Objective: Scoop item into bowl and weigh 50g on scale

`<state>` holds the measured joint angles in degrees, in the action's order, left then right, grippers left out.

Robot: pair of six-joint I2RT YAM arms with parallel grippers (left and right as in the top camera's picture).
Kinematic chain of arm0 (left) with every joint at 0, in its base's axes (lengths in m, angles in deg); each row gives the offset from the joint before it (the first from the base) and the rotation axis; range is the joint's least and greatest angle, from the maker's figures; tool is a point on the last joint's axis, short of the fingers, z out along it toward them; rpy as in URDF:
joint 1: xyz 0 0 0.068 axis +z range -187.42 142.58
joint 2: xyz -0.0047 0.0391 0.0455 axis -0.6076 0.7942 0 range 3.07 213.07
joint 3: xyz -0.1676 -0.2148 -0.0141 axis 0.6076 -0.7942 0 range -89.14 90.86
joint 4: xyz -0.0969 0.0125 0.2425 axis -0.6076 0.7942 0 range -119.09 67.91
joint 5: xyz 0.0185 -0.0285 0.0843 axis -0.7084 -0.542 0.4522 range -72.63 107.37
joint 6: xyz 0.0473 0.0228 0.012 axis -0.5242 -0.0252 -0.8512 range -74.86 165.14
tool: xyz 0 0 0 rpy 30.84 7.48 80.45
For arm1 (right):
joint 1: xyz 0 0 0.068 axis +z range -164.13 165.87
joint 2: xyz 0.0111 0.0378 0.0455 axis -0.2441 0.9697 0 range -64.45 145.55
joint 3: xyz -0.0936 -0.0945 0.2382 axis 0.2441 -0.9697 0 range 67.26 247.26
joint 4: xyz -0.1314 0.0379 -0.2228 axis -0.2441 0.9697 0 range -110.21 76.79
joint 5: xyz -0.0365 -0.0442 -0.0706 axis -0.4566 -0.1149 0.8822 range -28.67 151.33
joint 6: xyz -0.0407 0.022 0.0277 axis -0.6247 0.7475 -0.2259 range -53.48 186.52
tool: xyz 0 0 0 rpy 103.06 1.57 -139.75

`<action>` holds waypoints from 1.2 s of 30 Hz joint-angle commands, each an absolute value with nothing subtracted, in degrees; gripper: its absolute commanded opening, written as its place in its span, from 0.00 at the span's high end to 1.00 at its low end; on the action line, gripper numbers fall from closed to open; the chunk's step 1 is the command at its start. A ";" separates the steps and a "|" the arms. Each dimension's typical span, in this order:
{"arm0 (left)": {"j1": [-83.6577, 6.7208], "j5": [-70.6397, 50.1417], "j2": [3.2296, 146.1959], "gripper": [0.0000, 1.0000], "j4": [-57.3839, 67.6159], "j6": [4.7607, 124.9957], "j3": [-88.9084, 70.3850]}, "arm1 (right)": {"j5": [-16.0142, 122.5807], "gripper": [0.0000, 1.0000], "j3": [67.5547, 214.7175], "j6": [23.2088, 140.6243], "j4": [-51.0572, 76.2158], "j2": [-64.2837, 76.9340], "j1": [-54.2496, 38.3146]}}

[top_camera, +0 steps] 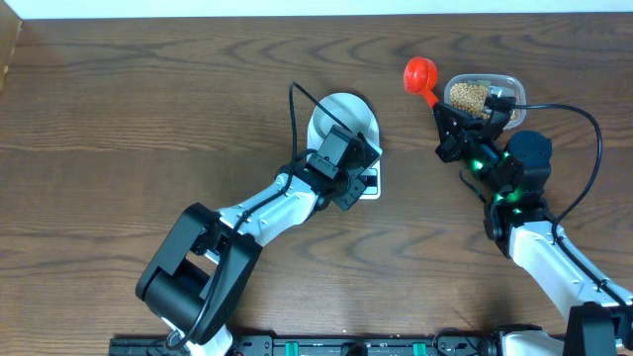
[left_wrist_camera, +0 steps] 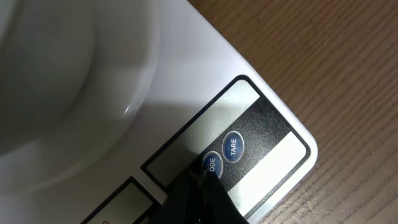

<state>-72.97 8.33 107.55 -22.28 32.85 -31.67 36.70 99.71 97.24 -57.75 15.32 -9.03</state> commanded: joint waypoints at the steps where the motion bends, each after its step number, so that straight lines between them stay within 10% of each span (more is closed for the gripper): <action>1: -72.42 8.81 108.19 0.92 -22.78 32.08 -30.38 | 36.99 0.99 100.65 96.01 -58.10 15.28 -9.20; 36: -72.10 8.64 110.46 0.93 -22.06 32.06 -30.40 | 36.75 0.99 100.65 96.04 -58.14 15.28 -9.16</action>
